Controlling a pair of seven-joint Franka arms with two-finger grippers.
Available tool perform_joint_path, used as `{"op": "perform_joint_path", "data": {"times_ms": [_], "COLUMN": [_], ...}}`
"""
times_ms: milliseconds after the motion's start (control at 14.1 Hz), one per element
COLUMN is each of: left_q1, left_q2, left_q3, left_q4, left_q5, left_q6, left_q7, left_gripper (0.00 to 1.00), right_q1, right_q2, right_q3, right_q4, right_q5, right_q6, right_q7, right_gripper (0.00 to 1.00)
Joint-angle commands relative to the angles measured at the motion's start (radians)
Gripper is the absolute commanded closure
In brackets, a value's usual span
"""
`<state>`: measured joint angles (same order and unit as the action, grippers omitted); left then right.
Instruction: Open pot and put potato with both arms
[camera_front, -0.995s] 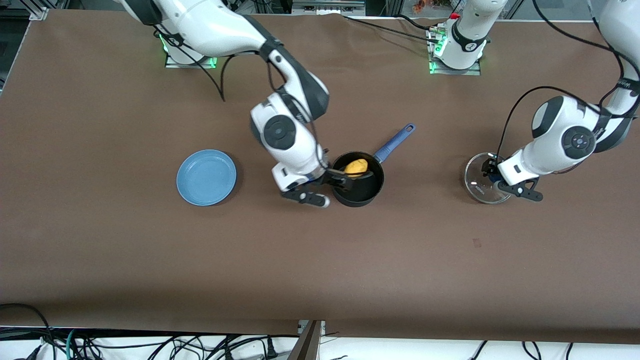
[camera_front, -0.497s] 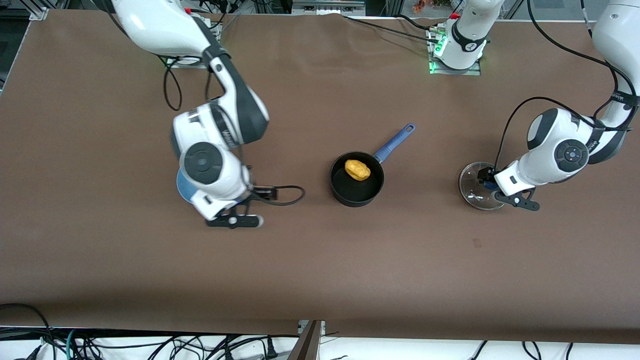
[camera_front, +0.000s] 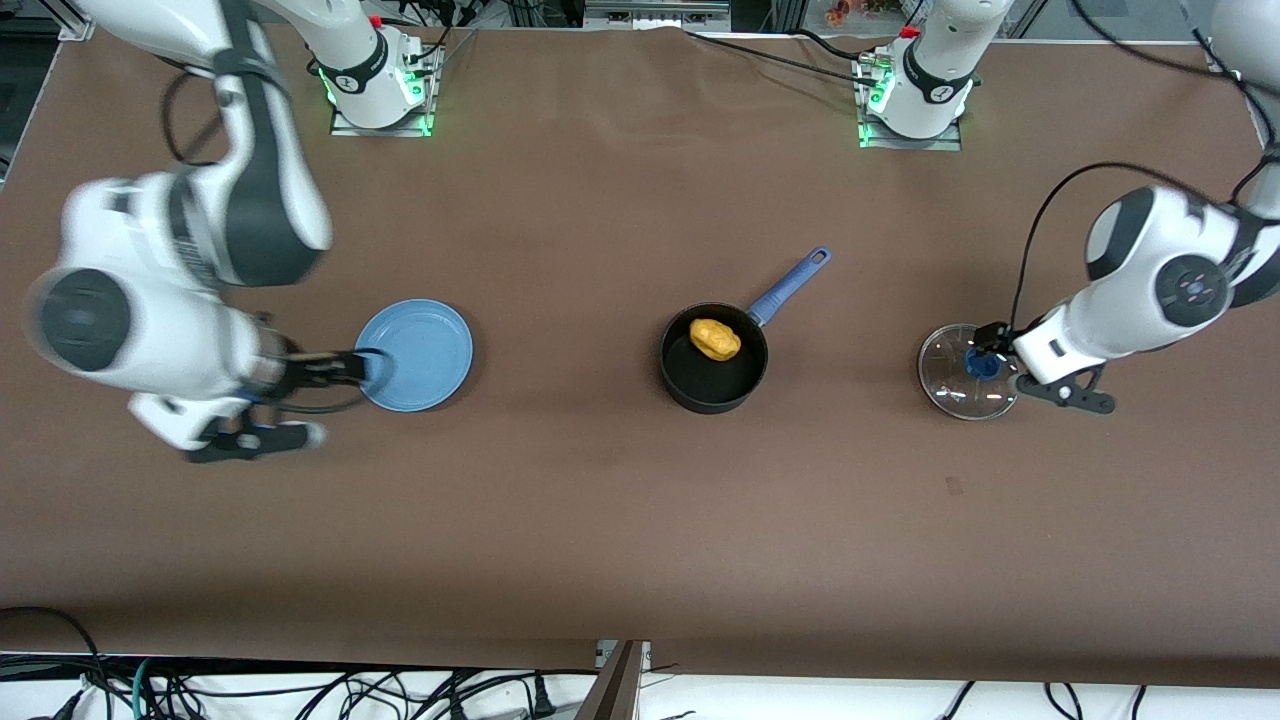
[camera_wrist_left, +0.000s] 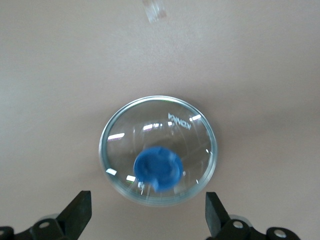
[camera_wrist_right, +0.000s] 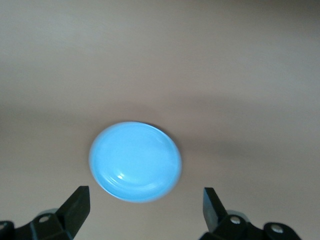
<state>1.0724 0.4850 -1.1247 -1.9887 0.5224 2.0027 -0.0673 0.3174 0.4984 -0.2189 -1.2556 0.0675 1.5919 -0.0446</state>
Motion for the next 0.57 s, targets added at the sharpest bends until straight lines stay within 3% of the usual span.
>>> {"op": "perform_joint_path", "data": {"times_ms": [0,213,497], "left_q1": [0.185,0.187,0.133], "left_q2": [-0.046,-0.046,-0.057], "left_q3": [-0.238,-0.354,-0.400], "left_q4": [0.089,0.293,0.395], "left_q5": [-0.044,-0.055,-0.050], "left_q6": [-0.201,-0.468,-0.573], "left_q7": [0.004,-0.005,-0.003], "left_gripper": [0.00,0.00,0.00], "right_q1": [-0.058,-0.173,-0.230], "right_q2": [-0.168,-0.302,-0.425], "right_q3": [0.048,0.163,0.179], "right_q4": [-0.131,-0.186,-0.200], "right_q5": [-0.070,-0.089,-0.120], "right_q6": [-0.049,-0.093,-0.113], "right_q7": [-0.029,-0.035,-0.035], "right_gripper": [0.00,0.00,0.00]}}
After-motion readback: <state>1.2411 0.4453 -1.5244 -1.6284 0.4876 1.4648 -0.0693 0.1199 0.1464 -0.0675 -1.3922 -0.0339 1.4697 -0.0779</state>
